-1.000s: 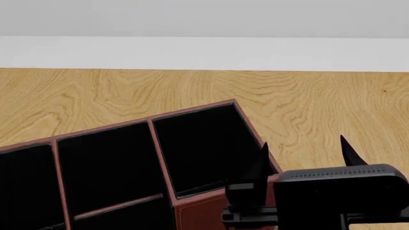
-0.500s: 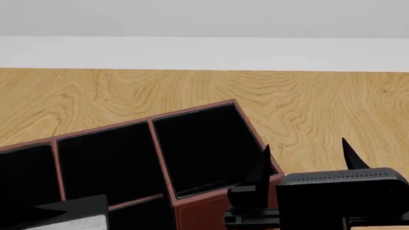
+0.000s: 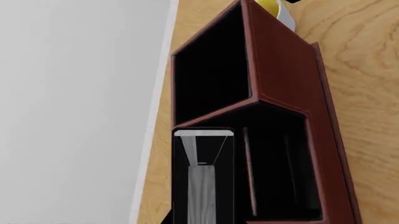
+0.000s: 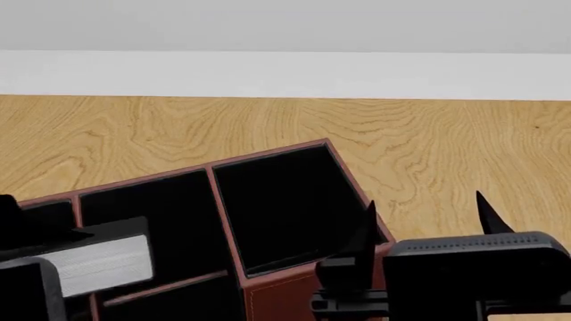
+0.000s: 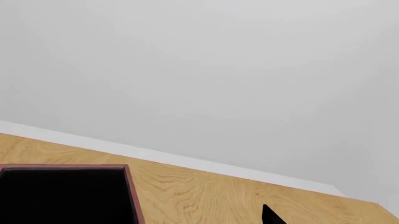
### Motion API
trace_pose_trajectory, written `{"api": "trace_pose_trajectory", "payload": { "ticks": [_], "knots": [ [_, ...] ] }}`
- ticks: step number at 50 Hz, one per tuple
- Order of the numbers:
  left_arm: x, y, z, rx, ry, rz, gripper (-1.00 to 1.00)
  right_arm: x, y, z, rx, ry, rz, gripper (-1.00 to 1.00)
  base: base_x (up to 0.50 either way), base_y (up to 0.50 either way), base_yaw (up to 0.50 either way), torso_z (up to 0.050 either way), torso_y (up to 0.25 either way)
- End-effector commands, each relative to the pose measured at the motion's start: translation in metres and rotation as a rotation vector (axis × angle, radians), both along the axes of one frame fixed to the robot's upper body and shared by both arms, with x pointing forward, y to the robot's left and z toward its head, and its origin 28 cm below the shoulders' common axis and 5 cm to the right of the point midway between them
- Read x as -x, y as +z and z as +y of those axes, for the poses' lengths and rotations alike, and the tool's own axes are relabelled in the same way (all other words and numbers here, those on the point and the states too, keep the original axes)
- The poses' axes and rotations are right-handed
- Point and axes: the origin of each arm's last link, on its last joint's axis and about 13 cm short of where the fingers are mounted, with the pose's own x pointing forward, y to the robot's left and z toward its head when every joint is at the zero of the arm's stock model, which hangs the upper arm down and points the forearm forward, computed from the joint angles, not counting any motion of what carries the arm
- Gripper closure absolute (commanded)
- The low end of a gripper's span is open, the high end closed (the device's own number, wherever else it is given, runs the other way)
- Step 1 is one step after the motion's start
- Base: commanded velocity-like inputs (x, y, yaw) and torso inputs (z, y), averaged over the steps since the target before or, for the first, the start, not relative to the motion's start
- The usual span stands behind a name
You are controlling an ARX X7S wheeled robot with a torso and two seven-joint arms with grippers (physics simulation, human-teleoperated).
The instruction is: Pick up the book and place it in the front compartment of the caddy.
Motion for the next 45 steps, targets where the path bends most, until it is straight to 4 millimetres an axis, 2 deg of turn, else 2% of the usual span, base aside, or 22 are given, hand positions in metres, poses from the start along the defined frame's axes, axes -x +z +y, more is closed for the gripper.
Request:
{"api": "trace_pose_trajectory", "payload": {
  "ticks": [1,11,22,29,45],
  "knots": [
    [-0.014,0.011,0.001,0.028,0.039,-0.109,1.0,-0.001,0.002,0.001,0.001,-0.001,0.001,-1.0,0.0,0.0,0.0,0.0,0.0],
    [-0.022,0.015,-0.003,0.056,0.024,-0.096,1.0,-0.001,0.002,0.0,0.001,-0.003,0.001,-1.0,0.0,0.0,0.0,0.001,0.001],
    [-0.033,0.009,-0.008,0.077,0.012,-0.048,1.0,-0.001,-0.002,-0.001,-0.001,-0.005,0.006,-1.0,0.0,0.0,0.0,0.0,0.001],
    [-0.038,0.01,-0.009,0.125,-0.007,0.027,1.0,-0.002,-0.003,-0.001,-0.001,-0.004,0.009,-1.0,0.0,0.0,0.0,0.0,0.001],
    [-0.064,0.012,-0.011,0.152,-0.002,0.06,1.0,-0.001,-0.004,-0.002,0.0,-0.008,0.015,-1.0,0.0,0.0,0.0,0.001,0.001]
  ]
}}
